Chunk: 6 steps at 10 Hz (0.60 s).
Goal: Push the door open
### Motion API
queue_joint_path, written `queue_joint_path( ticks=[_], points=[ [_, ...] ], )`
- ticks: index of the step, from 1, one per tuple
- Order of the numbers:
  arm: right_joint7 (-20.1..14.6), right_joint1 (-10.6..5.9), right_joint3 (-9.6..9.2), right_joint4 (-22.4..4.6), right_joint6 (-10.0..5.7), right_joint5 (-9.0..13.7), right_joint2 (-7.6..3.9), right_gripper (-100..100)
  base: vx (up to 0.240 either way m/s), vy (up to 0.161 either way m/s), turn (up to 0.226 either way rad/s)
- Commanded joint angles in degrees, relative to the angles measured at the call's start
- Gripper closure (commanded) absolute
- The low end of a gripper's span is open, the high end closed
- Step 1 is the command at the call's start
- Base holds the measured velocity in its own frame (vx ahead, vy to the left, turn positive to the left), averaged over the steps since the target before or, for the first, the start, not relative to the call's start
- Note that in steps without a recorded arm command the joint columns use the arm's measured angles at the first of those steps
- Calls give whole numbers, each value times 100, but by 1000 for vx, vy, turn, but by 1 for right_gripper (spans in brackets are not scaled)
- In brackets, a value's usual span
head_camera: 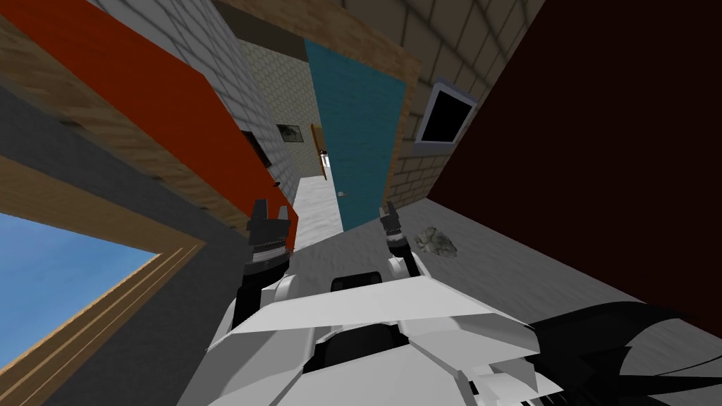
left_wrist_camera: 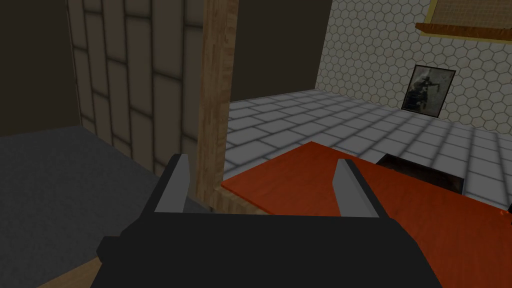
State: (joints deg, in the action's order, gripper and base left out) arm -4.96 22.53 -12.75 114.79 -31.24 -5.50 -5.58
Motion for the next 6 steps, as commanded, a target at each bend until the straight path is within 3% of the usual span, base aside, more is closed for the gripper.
queue_joint_path(
  ticks=[1, 6],
  points=[
    [-29, -70, -87, -225, -57, 8, -35, -100, 159, 63, -103],
    [-75, -246, -317, -745, -165, 15, -98, -100, 96, 31, -68]
  ],
)
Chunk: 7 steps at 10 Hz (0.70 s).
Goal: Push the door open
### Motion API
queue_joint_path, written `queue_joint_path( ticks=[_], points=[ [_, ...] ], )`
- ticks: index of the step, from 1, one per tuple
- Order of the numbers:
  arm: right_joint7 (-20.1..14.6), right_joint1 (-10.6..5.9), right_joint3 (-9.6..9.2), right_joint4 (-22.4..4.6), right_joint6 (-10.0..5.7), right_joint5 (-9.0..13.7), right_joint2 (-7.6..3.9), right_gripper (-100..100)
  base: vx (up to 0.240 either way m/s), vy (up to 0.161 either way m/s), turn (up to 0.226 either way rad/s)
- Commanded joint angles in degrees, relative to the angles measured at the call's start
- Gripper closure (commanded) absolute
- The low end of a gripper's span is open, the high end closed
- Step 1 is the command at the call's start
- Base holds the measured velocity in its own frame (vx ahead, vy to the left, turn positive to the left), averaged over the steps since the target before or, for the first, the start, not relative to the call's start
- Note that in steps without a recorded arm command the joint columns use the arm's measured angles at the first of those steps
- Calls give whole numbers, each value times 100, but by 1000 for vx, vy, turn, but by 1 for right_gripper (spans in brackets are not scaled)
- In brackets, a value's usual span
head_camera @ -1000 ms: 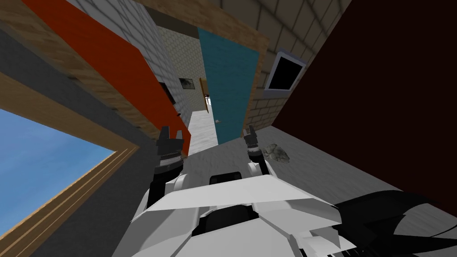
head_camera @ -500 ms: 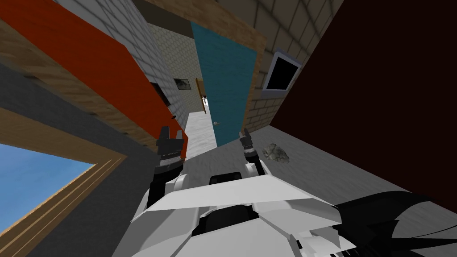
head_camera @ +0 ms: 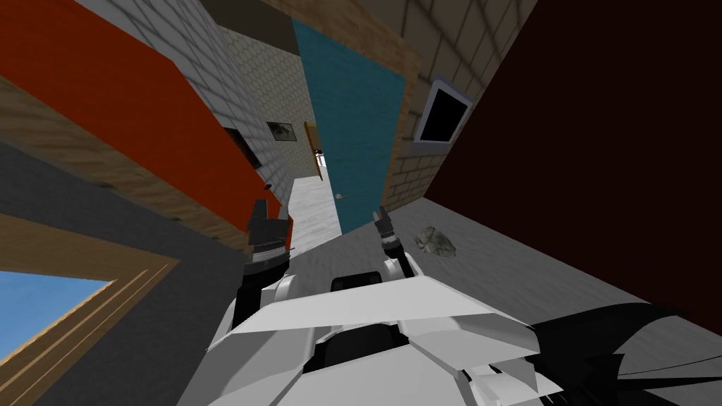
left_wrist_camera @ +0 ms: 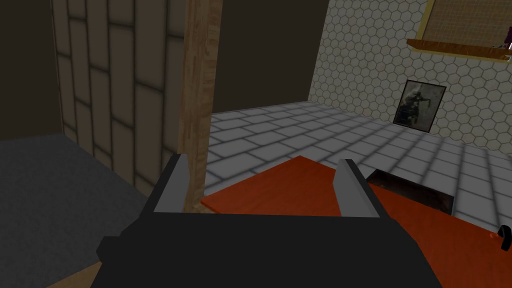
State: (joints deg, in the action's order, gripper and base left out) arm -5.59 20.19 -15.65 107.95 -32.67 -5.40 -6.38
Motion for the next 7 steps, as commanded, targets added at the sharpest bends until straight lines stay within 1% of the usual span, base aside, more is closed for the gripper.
queue_joint_path(
  ticks=[1, 2, 3, 5, 6, 7],
  points=[
    [-22, -48, -74, -167, -44, 6, -30, -100, 113, 27, -73],
    [-31, -84, -121, -273, -66, 7, -42, -100, 94, 29, -65],
    [-50, -157, -216, -487, -110, 10, -66, -100, 120, 39, -126],
    [-69, -231, -313, -706, -155, 12, -88, -100, 120, 52, -83],
    [-88, -305, -410, -925, -200, 15, -110, -100, 139, 58, -114],
    [-98, -342, -458, -1034, -223, 16, -121, -100, 138, 72, -98]
  ],
)
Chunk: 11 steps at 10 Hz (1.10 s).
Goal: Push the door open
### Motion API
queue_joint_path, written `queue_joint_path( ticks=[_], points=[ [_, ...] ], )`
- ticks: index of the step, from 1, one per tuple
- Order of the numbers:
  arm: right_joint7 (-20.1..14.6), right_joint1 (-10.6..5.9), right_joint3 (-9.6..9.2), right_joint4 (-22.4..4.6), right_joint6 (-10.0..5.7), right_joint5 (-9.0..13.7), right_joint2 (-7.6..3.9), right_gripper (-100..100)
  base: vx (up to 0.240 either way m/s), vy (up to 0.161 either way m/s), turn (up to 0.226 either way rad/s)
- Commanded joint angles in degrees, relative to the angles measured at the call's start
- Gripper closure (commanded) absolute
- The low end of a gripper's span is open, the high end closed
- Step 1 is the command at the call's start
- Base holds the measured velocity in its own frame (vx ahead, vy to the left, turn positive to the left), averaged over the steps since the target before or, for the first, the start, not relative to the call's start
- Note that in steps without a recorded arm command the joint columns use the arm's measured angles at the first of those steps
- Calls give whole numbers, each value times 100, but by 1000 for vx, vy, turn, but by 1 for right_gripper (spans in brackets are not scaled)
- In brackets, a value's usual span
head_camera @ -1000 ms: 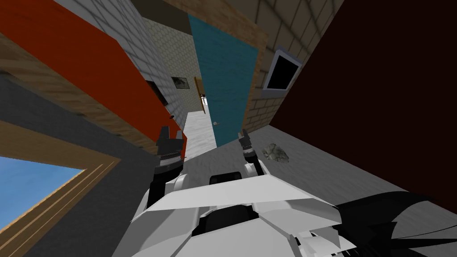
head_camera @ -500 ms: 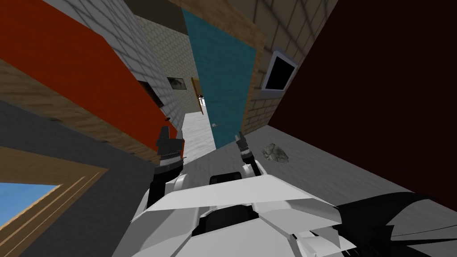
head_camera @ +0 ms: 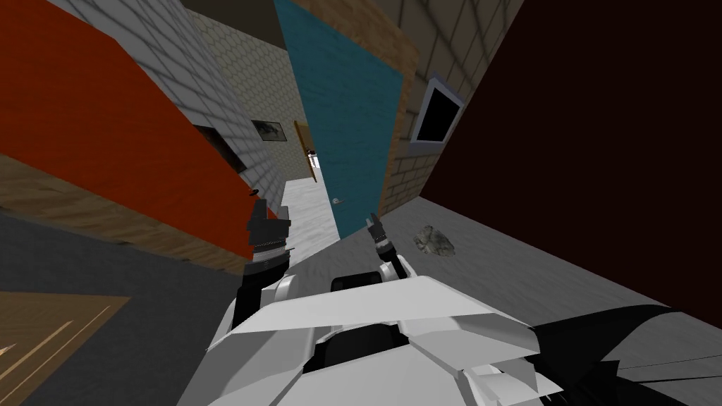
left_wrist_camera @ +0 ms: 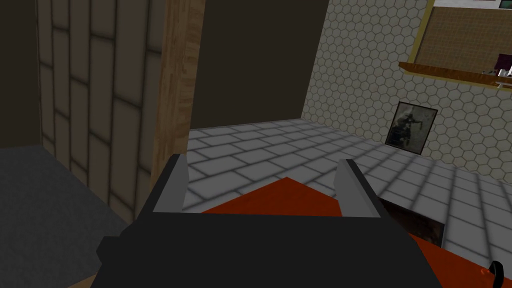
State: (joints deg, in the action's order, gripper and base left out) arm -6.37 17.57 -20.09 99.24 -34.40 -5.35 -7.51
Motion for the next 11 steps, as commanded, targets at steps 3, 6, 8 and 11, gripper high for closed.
queue_joint_path(
  ticks=[3, 6, 8, 11],
  points=[
    [-38, -154, -112, -383, -95, 14, -30, -100, 62, 27, -47],
    [-77, -302, -306, -820, -186, 19, -70, -100, 91, 46, -88],
    [-106, -412, -450, -1144, -253, 23, -98, -100, 175, 100, -125],
    [-143, -555, -638, -1569, -341, 28, -133, -100, 119, 48, -80]
  ],
)
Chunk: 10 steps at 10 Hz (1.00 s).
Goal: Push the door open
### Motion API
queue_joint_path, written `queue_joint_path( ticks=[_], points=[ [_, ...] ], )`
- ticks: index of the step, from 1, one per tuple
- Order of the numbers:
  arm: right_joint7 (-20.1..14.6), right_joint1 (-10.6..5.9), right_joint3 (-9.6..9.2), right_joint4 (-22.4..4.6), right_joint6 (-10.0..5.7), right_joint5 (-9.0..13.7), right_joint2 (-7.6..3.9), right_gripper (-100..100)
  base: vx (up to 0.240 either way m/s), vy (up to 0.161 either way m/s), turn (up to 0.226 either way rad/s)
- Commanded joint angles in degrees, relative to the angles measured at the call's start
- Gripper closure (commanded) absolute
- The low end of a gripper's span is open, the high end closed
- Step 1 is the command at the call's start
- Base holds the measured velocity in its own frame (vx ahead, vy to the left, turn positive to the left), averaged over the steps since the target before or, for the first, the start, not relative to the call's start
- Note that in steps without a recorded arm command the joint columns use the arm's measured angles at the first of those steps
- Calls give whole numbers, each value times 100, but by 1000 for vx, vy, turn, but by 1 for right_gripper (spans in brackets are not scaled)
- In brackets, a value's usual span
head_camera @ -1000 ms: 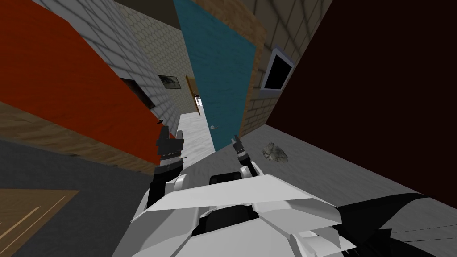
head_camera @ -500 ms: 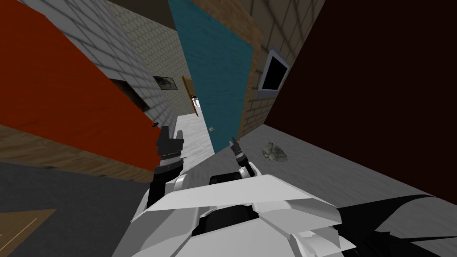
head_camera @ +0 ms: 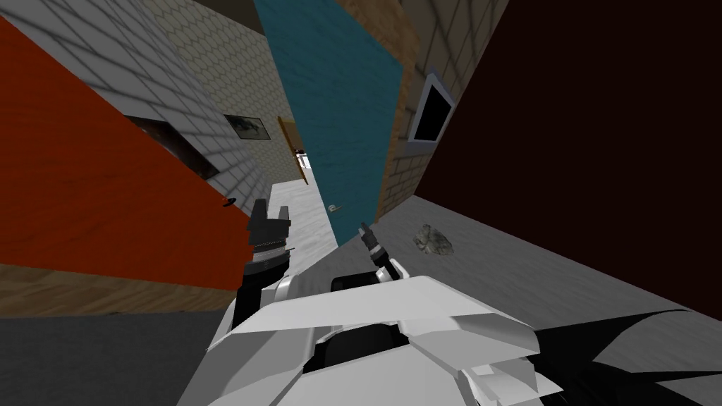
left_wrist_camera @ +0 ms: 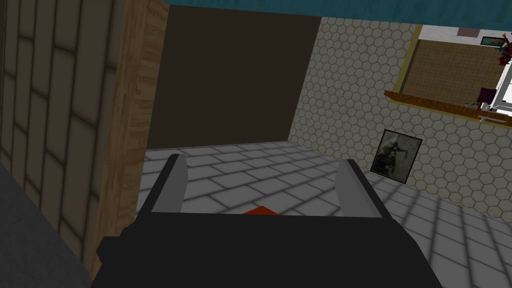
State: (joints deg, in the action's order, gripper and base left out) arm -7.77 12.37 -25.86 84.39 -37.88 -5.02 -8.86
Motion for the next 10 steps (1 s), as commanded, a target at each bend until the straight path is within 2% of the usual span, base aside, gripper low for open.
queue_joint_path(
  ticks=[1, 2, 4, 5, 10],
  points=[
    [-13, -72, -108, -190, -15, -3, -7, -100, 113, 64, -99],
    [-31, -140, -198, -393, -57, -1, -22, -100, 136, 79, -118],
    [-40, -174, -243, -493, -78, 0, -30, -100, 74, 42, -38],
    [-58, -242, -331, -692, -119, 3, -45, -100, 92, 49, -108],
    [-107, -432, -581, -1256, -236, 10, -86, -100, 111, 64, -82]
  ],
)
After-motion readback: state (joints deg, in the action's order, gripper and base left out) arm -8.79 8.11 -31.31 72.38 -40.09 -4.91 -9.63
